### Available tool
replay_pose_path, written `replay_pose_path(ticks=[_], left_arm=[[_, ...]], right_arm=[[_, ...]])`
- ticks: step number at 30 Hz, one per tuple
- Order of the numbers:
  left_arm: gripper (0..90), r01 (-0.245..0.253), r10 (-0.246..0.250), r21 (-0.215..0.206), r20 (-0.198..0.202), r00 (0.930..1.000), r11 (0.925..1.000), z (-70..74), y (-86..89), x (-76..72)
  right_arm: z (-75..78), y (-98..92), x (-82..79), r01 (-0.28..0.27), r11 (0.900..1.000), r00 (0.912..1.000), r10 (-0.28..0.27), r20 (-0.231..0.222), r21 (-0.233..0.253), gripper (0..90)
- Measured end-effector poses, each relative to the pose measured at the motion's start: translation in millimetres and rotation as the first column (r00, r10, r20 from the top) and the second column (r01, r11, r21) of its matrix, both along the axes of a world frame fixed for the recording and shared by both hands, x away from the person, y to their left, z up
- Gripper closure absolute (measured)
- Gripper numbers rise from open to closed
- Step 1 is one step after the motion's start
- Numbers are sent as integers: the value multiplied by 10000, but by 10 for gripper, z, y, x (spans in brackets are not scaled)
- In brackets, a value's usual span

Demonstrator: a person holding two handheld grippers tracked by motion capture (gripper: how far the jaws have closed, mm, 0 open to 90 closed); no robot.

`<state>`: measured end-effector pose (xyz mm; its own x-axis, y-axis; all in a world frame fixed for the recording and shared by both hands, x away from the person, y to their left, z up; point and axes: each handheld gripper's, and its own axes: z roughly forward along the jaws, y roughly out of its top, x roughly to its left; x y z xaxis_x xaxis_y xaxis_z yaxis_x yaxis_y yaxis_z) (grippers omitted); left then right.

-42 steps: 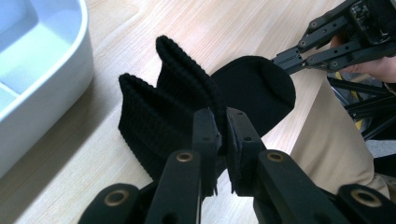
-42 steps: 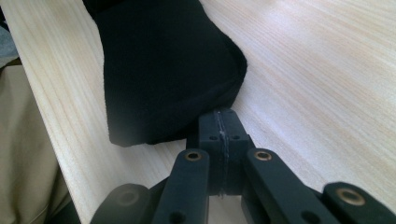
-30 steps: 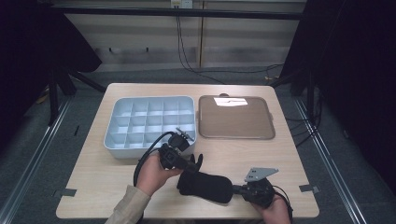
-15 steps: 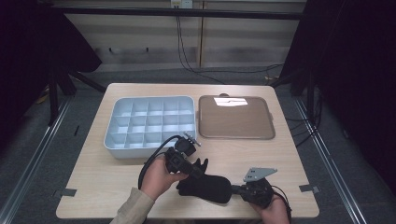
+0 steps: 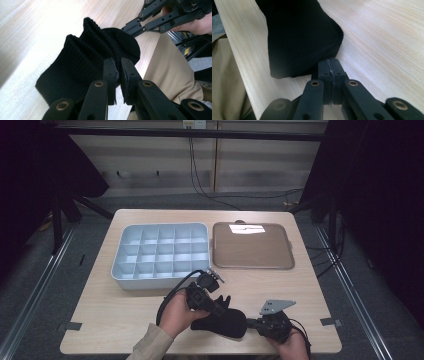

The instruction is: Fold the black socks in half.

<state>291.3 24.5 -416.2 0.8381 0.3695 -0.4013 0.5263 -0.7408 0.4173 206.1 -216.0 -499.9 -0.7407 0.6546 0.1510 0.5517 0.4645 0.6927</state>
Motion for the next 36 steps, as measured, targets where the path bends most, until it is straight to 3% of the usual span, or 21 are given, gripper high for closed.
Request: replay_pose_path(ticks=[14, 24, 30, 36], left_arm=[[835, 166, -162, 190, -217, 9996, 9997, -142, -173, -56], [833, 473, -467, 299, -208, 9987, 9984, -180, -261, -103], [829, 812, -793, 578, -337, 9963, 9950, -281, -333, -139], [819, 738, -718, 583, -368, 9967, 9956, -315, -361, -159]], right_arm=[[0, 26, 1, -73, 10000, 10000, 73, 47, -30, 890], [-1, 28, 0, -85, 10000, 9999, 85, 66, -44, 891], [-3, 31, 1, -62, 10000, 9999, 62, 80, -21, 891], [-4, 36, 0, -55, 10000, 10000, 55, 65, -7, 891]])
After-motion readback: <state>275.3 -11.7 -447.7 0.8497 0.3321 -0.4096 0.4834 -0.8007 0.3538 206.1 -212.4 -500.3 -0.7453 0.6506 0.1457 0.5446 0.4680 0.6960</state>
